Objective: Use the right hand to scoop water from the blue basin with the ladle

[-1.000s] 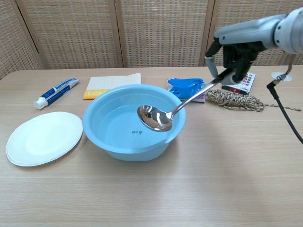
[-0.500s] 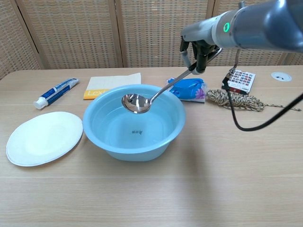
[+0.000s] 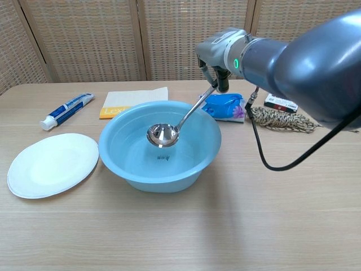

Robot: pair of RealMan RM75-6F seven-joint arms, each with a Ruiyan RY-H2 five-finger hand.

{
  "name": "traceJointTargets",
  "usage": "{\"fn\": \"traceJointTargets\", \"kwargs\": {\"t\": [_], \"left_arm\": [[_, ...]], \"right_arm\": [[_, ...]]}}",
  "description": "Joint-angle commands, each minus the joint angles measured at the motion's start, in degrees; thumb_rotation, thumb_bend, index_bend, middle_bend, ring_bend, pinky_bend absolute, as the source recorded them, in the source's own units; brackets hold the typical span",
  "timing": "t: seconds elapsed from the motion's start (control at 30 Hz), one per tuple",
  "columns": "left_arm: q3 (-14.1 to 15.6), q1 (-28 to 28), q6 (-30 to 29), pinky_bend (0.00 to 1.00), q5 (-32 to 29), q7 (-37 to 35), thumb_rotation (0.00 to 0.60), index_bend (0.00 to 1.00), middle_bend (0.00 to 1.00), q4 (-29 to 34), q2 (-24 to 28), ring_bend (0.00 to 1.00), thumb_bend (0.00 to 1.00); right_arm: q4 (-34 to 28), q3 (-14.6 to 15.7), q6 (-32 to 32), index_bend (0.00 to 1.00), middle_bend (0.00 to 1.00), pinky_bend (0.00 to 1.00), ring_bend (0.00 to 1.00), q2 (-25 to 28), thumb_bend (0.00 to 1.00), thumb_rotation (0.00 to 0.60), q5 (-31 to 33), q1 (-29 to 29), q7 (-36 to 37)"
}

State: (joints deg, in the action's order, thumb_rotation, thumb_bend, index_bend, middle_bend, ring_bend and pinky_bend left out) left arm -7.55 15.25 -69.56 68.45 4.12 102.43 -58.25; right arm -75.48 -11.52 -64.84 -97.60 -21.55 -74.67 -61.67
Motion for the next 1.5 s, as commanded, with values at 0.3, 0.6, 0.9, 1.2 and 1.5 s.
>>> {"fn": "traceJointTargets", "kwargs": {"t": [0.3,0.6,0.9,1.2,1.5], "left_arm": [[0.0,0.5,0.7,0.00,-0.7,-0.1,0.600,0.00,0.00,-0.3,-0.1,0.00,0.00],[0.1,0.8,1.2,0.00,-1.0,-0.4,0.600,0.00,0.00,-0.6,-0.2,0.00,0.00],[0.0,1.0,1.3,0.00,-1.3,-0.6,0.600,0.00,0.00,-0.8,-0.3,0.00,0.00],[0.1,1.2,1.4,0.00,-1.3,-0.8,0.600,0.00,0.00,-1.1,-0.3,0.00,0.00],[0.3,1.1,1.1,0.00,-1.0,-0.7,0.600,0.00,0.00,-0.8,-0.3,0.00,0.00]], "right_arm": [[8.8,3.5,1.6,0.82,1.00,1.00,1.00,-5.1,0.74,0.600,-7.8,0.6,-2.2],[12.4,5.3,2.2,0.82,1.00,1.00,1.00,-6.7,0.73,0.600,-14.0,2.1,-3.7],[14.6,8.5,3.2,0.83,1.00,1.00,1.00,-8.9,0.73,0.600,-20.8,2.9,-8.3],[13.4,8.0,3.8,0.83,1.00,1.00,1.00,-9.9,0.73,0.600,-21.0,4.3,-13.0],[6.9,3.5,2.4,0.83,1.00,1.00,1.00,-8.3,0.73,0.600,-12.8,5.5,-18.5]]}}
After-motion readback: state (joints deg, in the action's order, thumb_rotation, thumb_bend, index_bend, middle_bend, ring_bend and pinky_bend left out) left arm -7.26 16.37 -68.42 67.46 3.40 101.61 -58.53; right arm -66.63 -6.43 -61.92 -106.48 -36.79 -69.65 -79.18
